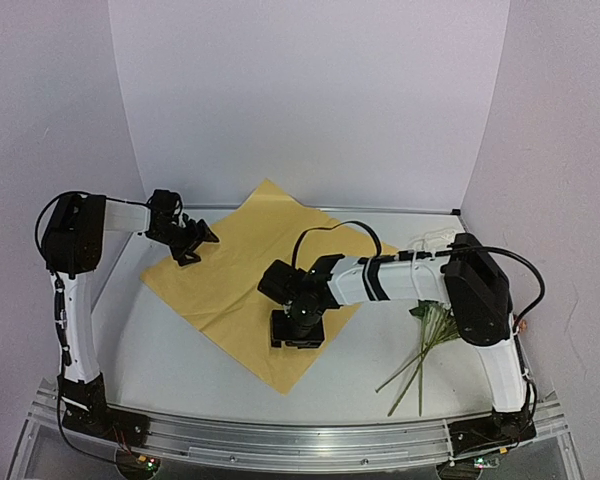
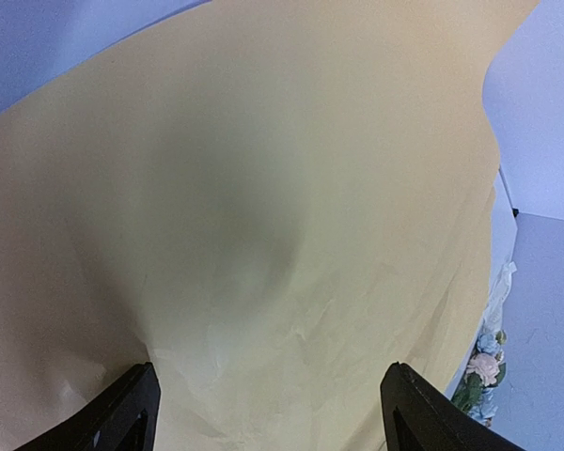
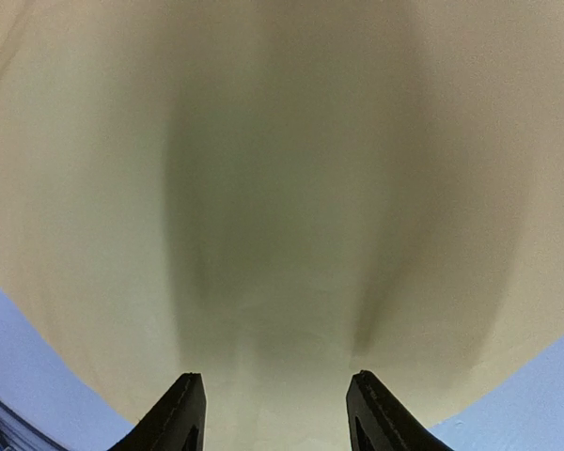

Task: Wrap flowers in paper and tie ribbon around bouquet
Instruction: Rotate the flattened wrapping paper at the center of the board.

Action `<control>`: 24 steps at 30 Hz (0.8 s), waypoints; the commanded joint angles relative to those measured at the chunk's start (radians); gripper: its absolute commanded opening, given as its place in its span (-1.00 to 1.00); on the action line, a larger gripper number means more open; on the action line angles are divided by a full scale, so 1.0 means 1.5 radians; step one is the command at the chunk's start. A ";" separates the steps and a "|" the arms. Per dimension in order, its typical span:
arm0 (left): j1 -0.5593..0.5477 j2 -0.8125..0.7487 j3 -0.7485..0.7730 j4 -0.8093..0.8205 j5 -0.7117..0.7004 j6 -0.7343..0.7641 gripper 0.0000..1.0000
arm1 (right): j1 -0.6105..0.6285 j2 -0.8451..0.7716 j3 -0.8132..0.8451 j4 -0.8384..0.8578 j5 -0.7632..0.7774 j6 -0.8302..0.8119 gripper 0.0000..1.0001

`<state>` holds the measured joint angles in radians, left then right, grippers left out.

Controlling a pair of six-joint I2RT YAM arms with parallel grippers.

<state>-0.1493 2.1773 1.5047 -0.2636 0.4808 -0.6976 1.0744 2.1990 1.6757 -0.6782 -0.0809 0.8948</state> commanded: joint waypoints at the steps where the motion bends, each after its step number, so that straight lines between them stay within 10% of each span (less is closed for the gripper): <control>1: 0.002 0.033 0.022 -0.056 -0.016 0.017 0.69 | 0.002 0.037 0.065 -0.013 -0.069 0.035 0.08; 24: -0.246 -0.098 0.049 -0.117 -0.144 0.095 0.77 | -0.238 -0.402 -0.212 -0.060 0.017 -0.120 0.96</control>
<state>-0.4753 2.0212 1.5898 -0.4256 0.3148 -0.5191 0.7694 1.6629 1.4520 -0.7193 -0.0870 0.7617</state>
